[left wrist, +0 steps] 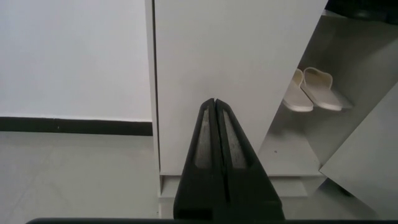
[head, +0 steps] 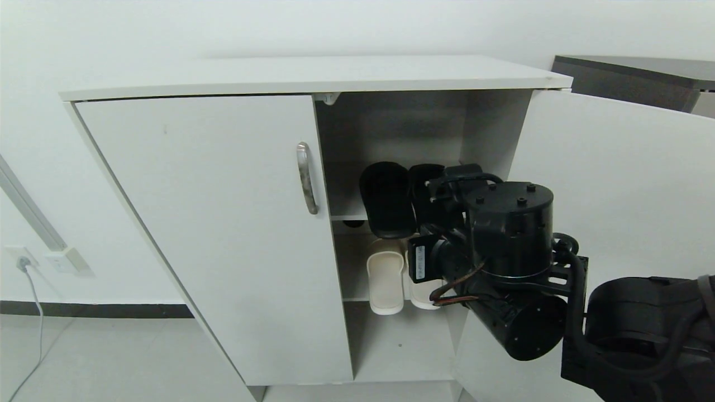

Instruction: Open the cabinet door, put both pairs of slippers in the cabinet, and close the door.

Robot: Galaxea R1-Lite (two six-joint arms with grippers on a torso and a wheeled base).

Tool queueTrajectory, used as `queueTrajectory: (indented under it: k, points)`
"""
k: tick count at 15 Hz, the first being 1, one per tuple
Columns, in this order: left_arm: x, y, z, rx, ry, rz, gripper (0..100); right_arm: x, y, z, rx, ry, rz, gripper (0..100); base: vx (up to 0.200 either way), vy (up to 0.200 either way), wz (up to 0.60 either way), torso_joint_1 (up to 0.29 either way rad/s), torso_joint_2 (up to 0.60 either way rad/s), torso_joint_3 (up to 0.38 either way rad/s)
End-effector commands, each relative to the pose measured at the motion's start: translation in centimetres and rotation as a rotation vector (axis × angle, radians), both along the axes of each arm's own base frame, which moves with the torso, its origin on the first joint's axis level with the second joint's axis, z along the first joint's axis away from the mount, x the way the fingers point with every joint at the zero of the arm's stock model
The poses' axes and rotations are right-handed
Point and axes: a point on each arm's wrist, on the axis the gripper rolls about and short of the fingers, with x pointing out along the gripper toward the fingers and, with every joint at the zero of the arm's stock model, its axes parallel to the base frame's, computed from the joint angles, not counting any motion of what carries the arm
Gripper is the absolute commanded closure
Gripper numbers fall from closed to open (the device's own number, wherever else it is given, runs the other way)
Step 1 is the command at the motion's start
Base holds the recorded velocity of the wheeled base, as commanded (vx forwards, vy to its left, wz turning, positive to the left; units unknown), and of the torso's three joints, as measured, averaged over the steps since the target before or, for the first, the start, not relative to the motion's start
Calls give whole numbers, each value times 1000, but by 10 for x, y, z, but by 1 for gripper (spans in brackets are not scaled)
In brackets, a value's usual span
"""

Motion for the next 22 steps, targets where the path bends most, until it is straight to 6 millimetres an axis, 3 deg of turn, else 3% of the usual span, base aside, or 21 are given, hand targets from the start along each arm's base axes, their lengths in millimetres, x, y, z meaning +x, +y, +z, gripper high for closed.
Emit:
queueTrajectory:
  k: [1,12,15,22]
  points:
    - [0,0,0,-1,-1,1,100,1,2,-4,-8,6,0,100,-200,0,0,12,2,-2]
    - [0,0,0,-1,-1,1,100,3,6,-16,-32,29,0,100,-200,0,0,-1,2,1]
    - [0,0,0,-1,-1,2,100,8,9,-37,-68,61,9,100,0,0,0,0,0,0]
    - [0,0,0,-2,-1,2,100,21,-1,-60,-97,95,89,100,0,0,0,0,0,0]
